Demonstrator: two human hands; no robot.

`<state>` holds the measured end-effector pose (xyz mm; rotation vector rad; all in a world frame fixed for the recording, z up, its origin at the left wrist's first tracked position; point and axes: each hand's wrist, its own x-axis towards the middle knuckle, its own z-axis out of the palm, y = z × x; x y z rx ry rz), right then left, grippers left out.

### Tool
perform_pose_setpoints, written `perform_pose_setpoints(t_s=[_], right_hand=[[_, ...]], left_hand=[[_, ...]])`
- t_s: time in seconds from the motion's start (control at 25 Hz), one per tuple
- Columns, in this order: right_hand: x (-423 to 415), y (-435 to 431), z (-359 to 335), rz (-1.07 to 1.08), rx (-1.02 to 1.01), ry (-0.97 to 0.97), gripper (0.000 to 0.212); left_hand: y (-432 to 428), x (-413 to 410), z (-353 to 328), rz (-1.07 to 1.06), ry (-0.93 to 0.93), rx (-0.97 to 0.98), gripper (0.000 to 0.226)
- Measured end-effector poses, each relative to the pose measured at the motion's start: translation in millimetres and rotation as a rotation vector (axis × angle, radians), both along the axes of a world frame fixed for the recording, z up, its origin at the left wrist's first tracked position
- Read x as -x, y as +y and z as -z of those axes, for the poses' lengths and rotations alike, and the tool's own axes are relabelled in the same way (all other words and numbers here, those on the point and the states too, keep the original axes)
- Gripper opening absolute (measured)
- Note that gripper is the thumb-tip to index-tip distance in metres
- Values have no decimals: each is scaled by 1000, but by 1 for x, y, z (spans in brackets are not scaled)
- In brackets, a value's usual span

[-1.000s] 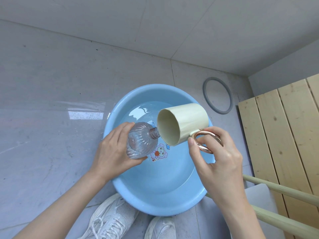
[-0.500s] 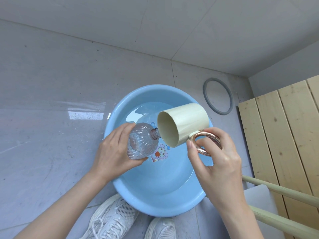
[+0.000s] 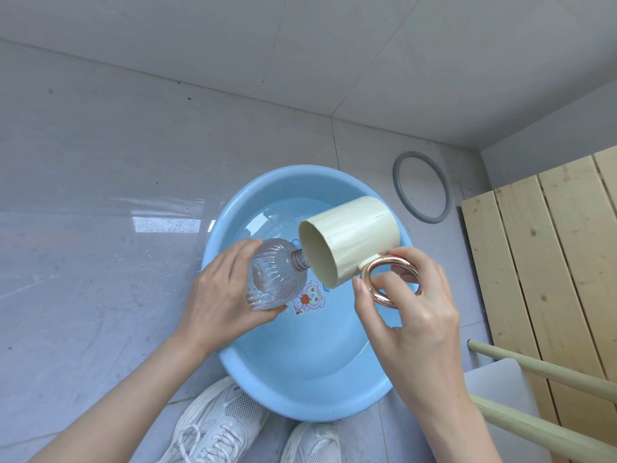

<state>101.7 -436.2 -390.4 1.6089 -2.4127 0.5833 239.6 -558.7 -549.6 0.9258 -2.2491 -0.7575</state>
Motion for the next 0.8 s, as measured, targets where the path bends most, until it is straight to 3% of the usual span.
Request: perform_pose_setpoints(t_s=[0.36, 0.56, 0.8], right_hand=[[7, 2, -1, 10, 46, -70, 28], [24, 4, -11, 102, 83, -283, 25], [53, 5, -20, 346, -22, -698, 21]], left_hand=[[1, 0, 1, -3, -14, 21, 89], [0, 1, 0, 7, -6, 58, 87], [2, 1, -3, -1, -18, 52, 90]])
